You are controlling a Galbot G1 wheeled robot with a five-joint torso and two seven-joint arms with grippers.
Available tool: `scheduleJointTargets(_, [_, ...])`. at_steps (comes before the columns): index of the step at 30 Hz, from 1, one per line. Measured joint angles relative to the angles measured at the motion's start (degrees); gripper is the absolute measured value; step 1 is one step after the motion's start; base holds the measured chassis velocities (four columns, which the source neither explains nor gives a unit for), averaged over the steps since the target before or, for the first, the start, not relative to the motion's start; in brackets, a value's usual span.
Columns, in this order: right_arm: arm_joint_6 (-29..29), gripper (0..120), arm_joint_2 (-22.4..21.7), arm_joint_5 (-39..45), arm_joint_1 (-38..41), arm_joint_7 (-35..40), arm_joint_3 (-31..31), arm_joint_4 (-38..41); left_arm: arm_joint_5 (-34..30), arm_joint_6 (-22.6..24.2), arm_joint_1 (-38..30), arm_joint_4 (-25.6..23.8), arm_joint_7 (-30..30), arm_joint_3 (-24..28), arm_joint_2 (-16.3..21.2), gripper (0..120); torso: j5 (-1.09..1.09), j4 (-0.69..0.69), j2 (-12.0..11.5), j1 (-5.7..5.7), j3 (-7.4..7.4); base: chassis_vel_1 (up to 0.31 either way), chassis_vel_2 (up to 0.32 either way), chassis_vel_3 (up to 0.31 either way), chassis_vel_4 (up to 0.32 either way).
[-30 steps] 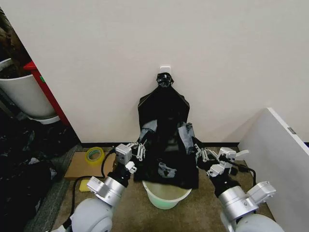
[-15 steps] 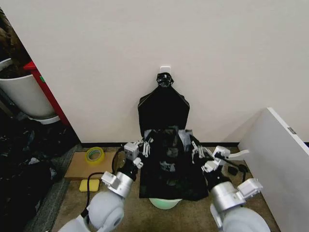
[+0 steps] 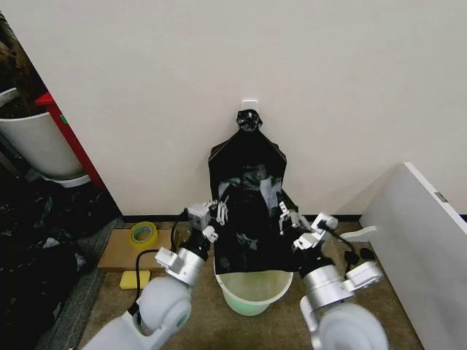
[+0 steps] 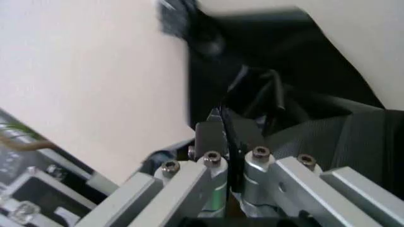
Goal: Place the garbage bag over the trash bin.
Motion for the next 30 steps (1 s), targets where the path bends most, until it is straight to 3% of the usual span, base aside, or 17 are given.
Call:
scheduleJointTargets(4, [2.6, 0, 0.8, -0.4, -1.8, -0.2, -0.4, -5.1, 2.3, -2.4, 2.1, 3.0, -0.9, 0.6, -2.7, 0, 0.00, -0.01, 0.0, 0.00, 0.00, 0.000, 0.000, 0.000, 0.000])
scheduleJointTargets(10, [5.3, 0, 1.3, -2.6, -3.9, -0.2, -0.6, -8.0, 3.3, -3.4, 3.3, 4.1, -1.0, 0.2, -2.9, 0, 0.01, -0.01, 0.0, 0.00, 0.00, 0.000, 0.000, 0.000, 0.000])
scheduleJointTargets(18, [8.9, 0, -2.8, -9.9, -12.0, 2.9, 2.1, -7.0, 6.6, -4.1, 8.5, 5.3, -2.5, -0.2, -4.0, 0, 0.01, -0.01, 0.0, 0.00, -0.01, 0.000, 0.000, 0.000, 0.000])
scheduleJointTargets(25, [7.5, 0, -4.1, -12.3, -13.6, 7.9, 2.7, -7.5, 8.0, -2.4, 9.1, 7.3, -5.0, 2.1, -6.1, 0, 0.00, -0.01, 0.0, 0.00, -0.01, 0.000, 0.000, 0.000, 0.000])
scheduleJointTargets(30, [5.3, 0, -4.0, -13.6, -13.6, 11.5, 2.2, -8.2, 8.1, -0.9, 10.4, 6.4, -6.8, 1.7, -5.5, 0, 0.00, -0.01, 0.0, 0.00, -0.01, 0.000, 0.000, 0.000, 0.000])
